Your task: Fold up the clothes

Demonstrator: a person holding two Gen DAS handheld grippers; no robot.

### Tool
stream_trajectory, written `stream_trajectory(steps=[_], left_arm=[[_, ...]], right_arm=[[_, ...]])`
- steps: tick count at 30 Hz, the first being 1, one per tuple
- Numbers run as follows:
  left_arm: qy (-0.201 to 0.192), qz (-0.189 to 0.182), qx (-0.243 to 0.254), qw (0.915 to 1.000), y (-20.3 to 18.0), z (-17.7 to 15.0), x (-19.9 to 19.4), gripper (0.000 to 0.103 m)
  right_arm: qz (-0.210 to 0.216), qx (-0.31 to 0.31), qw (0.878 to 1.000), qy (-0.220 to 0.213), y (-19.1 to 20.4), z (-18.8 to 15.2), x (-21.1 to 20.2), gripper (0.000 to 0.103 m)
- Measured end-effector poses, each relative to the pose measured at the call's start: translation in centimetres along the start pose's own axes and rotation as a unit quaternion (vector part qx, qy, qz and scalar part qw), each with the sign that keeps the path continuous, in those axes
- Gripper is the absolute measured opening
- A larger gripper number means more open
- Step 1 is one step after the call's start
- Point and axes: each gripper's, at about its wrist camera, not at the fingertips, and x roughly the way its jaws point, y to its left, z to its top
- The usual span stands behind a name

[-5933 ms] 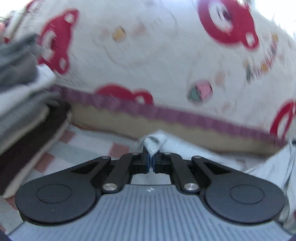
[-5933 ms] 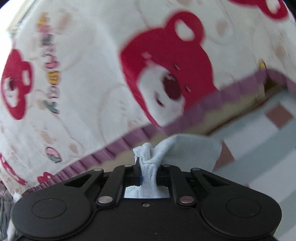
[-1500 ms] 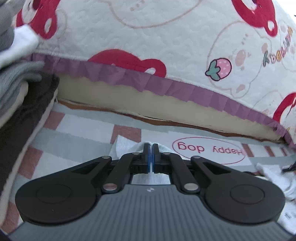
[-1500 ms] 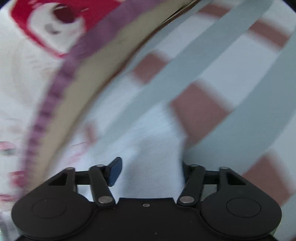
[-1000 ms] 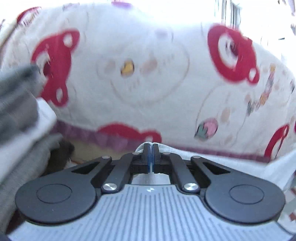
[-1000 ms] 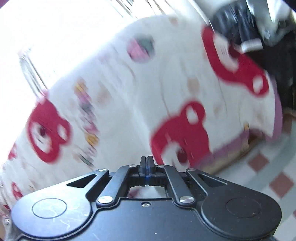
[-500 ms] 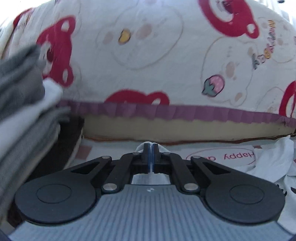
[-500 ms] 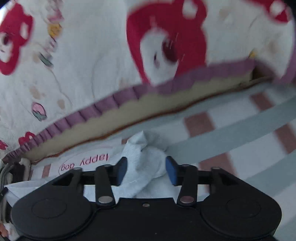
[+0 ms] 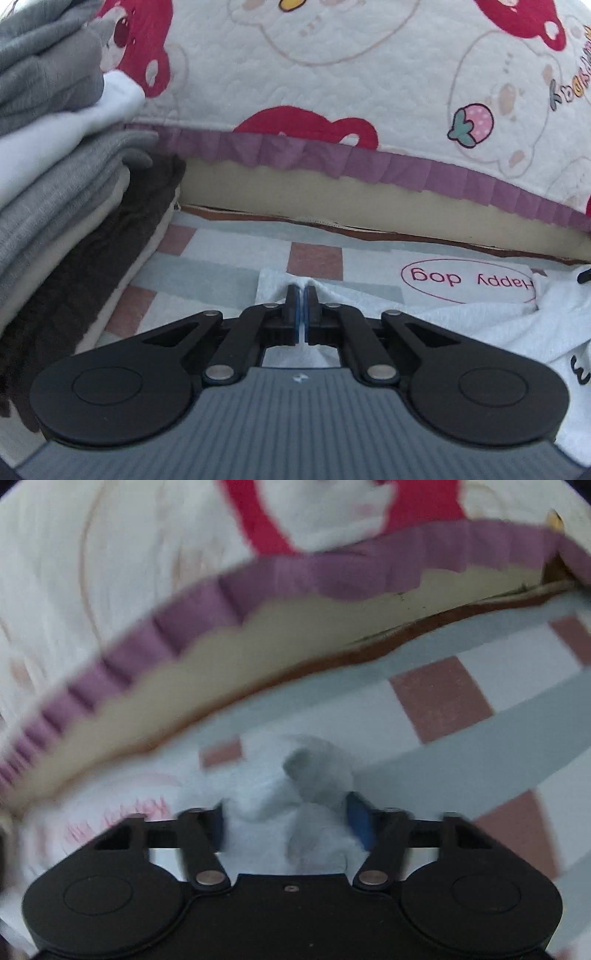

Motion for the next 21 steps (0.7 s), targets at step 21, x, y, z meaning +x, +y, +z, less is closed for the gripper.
stream_trajectory(steps=[21], left_arm=[[-0.263, 0.035, 0.035, 0.9636, -2.8, 7.8, -19.7, 0.002]], right_arm=[[0.023, -0.218, 0.914, -0.342, 9.6, -6.6, -38.7, 0.006]])
